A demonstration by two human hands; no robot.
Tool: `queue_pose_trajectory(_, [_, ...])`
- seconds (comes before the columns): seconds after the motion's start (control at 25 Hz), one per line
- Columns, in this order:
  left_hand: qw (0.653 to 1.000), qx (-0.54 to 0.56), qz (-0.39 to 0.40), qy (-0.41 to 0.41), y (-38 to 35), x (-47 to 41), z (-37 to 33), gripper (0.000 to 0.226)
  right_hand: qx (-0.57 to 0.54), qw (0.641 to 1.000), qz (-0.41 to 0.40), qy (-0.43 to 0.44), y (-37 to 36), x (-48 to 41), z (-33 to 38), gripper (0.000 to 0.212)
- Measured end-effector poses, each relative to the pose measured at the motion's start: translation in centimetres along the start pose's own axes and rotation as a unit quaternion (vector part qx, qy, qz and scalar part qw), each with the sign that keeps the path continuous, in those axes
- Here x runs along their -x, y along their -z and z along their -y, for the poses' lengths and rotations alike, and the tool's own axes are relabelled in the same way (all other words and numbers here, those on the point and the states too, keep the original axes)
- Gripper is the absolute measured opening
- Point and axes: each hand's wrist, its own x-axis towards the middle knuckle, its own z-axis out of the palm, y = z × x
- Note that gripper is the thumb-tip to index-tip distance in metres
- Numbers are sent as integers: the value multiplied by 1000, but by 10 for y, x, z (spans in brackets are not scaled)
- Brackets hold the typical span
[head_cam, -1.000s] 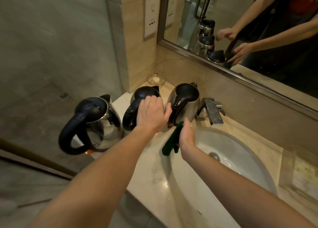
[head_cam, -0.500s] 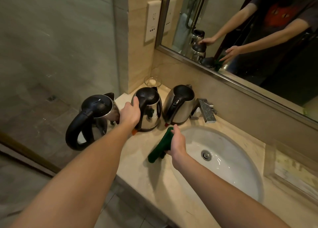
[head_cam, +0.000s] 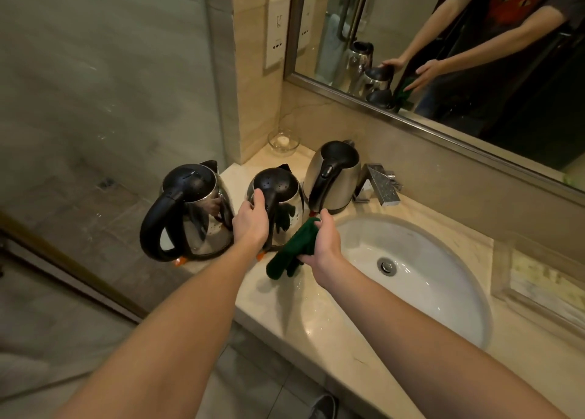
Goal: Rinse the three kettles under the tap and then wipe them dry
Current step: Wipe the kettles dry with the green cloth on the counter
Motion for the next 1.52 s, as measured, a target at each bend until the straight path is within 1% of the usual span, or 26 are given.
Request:
queue_pose_trajectory(0.08, [1000, -7, -5, 3, 1, 7, 6, 67, -32, 999, 14, 7, -9, 7, -1, 57])
queue_pose_trajectory(0.2, [1000, -20, -16, -1, 4, 19, 16, 63, -59, 998, 10, 18, -22, 15, -6, 57])
queue_pose_trajectory(0.32, [1000, -24, 0, -2, 11, 28, 27, 53, -53, 998, -6, 33, -35, 23, -5, 53])
queue_pose_trajectory(0.4, [1000, -15, 7, 1, 18, 32, 30, 52, -33, 999, -19, 36, -44, 24, -3, 48])
queue_pose_trajectory(0.48, [1000, 10, -11, 15, 21, 35, 26, 53, -16, 998, -38, 44, -49, 19, -6, 40])
queue_pose_trajectory(0.52, [999, 20, -30, 23, 20, 38, 22, 49, -7, 998, -42, 46, -51, 16, -9, 39])
queue_pose_trajectory(0.6, [998, 4, -60, 23, 13, 43, 16, 42, 1, 998, -44, 42, -51, 7, -19, 47])
queue_pose_trajectory(0.72, [994, -66, -86, -17, 4, 42, 17, 46, -7, 999, -45, 24, -49, -1, -34, 63])
queue_pose_trajectory(0.8, [989, -99, -97, -53, 1, 38, 23, 48, -17, 999, -40, -1, -41, -11, -42, 70])
queue_pose_trajectory(0.92, [987, -84, -111, -79, 2, 36, 29, 46, -52, 997, -48, -30, -31, -19, -46, 72])
queue_pose_trajectory(1.04, [988, -50, -117, -87, 2, 35, 33, 44, -77, 995, -48, -29, -35, -17, -43, 71])
queue_pose_trajectory(1.2, [987, -49, -95, -120, 6, 32, 35, 40, -57, 997, -56, 16, -48, 0, -26, 58])
queue_pose_trajectory(1.36, [985, -77, -57, -146, 13, 21, 36, 43, -7, 996, -59, 59, -50, -1, -12, 52])
queue_pose_trajectory(1.44, [984, -91, -44, -144, 16, 19, 35, 42, 7, 997, -57, 55, -46, -4, -15, 49])
queue_pose_trajectory(1.52, [984, -102, -37, -141, 17, 18, 33, 40, -12, 998, -46, 33, -41, -9, -22, 56])
